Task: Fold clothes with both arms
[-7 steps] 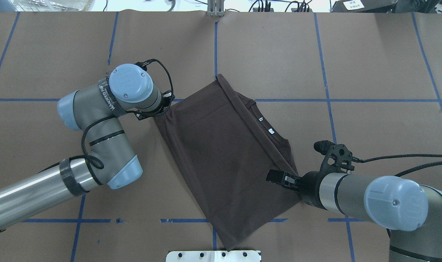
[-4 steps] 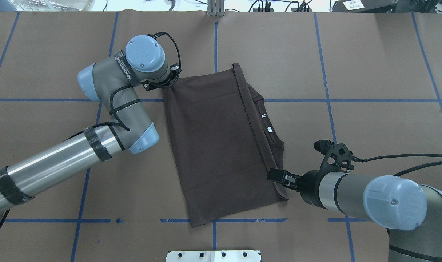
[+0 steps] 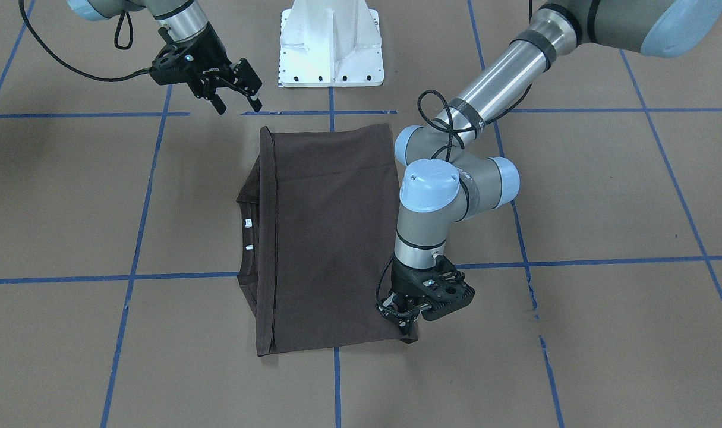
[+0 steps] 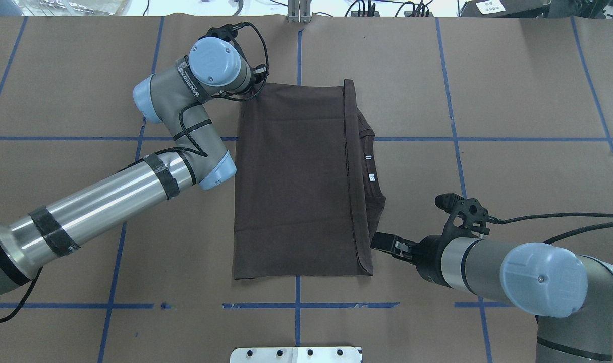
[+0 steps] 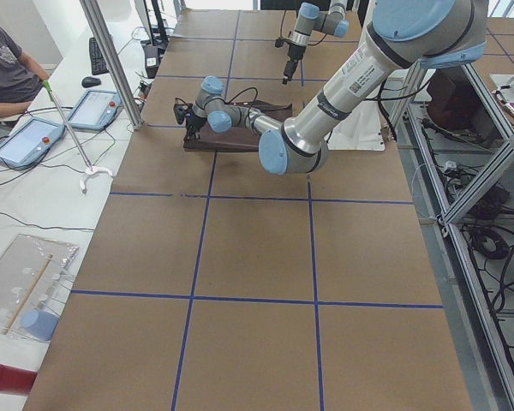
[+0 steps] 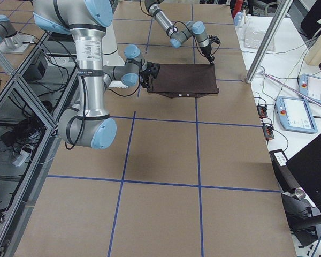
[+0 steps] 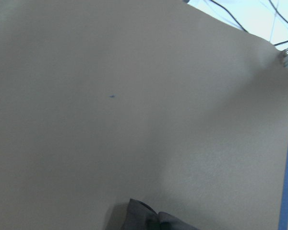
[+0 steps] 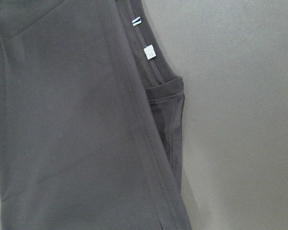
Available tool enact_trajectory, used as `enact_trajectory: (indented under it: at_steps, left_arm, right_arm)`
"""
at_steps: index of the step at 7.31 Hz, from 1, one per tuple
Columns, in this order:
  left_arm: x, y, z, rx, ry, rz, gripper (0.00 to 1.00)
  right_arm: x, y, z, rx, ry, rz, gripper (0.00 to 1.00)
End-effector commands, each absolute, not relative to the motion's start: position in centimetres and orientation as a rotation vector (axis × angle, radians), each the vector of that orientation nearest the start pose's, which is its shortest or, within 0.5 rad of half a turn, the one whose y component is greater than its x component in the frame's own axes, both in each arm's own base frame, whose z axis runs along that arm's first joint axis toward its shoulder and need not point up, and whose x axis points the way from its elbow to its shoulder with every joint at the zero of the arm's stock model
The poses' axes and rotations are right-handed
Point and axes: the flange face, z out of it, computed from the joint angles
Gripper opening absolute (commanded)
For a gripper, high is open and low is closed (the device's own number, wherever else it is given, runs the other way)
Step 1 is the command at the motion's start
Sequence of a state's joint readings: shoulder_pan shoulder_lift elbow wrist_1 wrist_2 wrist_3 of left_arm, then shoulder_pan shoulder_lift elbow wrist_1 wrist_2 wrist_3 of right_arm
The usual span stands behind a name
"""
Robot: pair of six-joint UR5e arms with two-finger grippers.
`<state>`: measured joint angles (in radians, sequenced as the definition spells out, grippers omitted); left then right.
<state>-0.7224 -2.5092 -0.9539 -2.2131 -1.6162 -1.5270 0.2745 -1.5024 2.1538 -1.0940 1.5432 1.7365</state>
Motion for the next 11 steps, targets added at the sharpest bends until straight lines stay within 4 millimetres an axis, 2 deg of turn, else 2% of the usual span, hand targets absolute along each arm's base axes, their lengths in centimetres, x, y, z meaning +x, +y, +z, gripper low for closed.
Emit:
enact_trajectory:
  at_steps: [1,2,3,4,5,6,7,8,9,10,11]
  left_arm:
    - [55.2,-66.8,26.2,0.411,0.904,-0.503,1.0]
    - [54.5,-67.3,26.1,0.442,0.891,-0.461,1.0]
    - [53.0,-68.4,25.9,0.472,0.879,-0.41,1.0]
    - [52.2,-68.7,25.8,0.412,0.907,-0.365,1.0]
    - [51.1,-68.0,25.2,0.342,0.961,-0.321,1.0]
    - [49.5,-65.9,25.1,0.311,0.976,-0.299,1.0]
    - [47.3,-63.6,24.4,0.32,0.957,-0.264,1.0]
    - [44.4,-61.0,23.3,0.35,0.945,-0.211,1.0]
    - [42.2,-58.8,22.7,0.365,0.961,-0.2,1.0]
    - [41.8,-58.0,22.4,0.355,0.977,-0.188,1.0]
    - [41.8,-58.0,22.7,0.349,0.978,-0.185,1.0]
  right_arm:
    - [-42.0,-26.0,30.3,0.091,-1.13,0.411,1.0]
    - [-42.0,-26.0,30.4,0.092,-1.126,0.412,1.0]
    - [-42.1,-26.1,30.6,0.092,-1.116,0.408,1.0]
    - [-42.3,-26.4,31.1,0.09,-1.105,0.404,1.0]
    - [-42.7,-26.4,31.9,0.081,-1.036,0.397,1.0]
    - [-44.6,-27.1,30.2,0.091,-0.932,0.355,1.0]
    - [-47.8,-27.9,27.4,0.102,-0.82,0.308,1.0]
    - [-51.5,-28.9,25.7,0.104,-0.737,0.269,1.0]
    - [-52.5,-29.2,25.5,0.109,-0.716,0.234,1.0]
    - [-53.6,-29.2,27.0,0.09,-0.684,0.177,1.0]
    - [-53.8,-29.3,27.5,0.028,-0.682,0.131,1.0]
